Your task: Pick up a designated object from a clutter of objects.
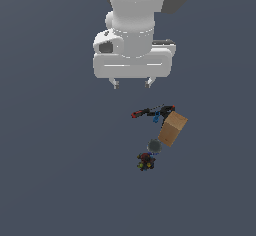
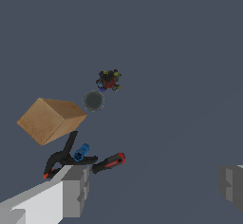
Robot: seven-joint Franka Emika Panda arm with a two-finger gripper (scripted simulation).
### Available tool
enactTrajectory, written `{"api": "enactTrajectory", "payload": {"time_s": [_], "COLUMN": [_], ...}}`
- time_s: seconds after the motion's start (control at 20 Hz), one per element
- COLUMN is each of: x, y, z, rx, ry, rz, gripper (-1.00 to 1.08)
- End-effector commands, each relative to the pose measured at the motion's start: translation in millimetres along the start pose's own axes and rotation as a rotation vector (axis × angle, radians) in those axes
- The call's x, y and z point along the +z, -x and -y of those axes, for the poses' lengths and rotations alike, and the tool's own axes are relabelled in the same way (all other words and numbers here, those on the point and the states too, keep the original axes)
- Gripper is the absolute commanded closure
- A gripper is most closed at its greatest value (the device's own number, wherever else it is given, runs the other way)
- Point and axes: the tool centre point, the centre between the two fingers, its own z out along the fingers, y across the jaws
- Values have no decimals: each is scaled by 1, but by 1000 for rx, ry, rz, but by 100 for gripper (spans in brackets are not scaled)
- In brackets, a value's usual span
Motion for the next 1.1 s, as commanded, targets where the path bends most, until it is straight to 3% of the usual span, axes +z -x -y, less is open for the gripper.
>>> {"api": "enactTrajectory", "payload": {"time_s": [0.0,0.4,1.05], "x": [0,-15,-5], "y": [0,-13,-16], "z": [0,-10,2], "rx": [0,33,76], "ry": [0,9,9], "rz": [0,-52,-46], "gripper": [-92,-92,-92]}}
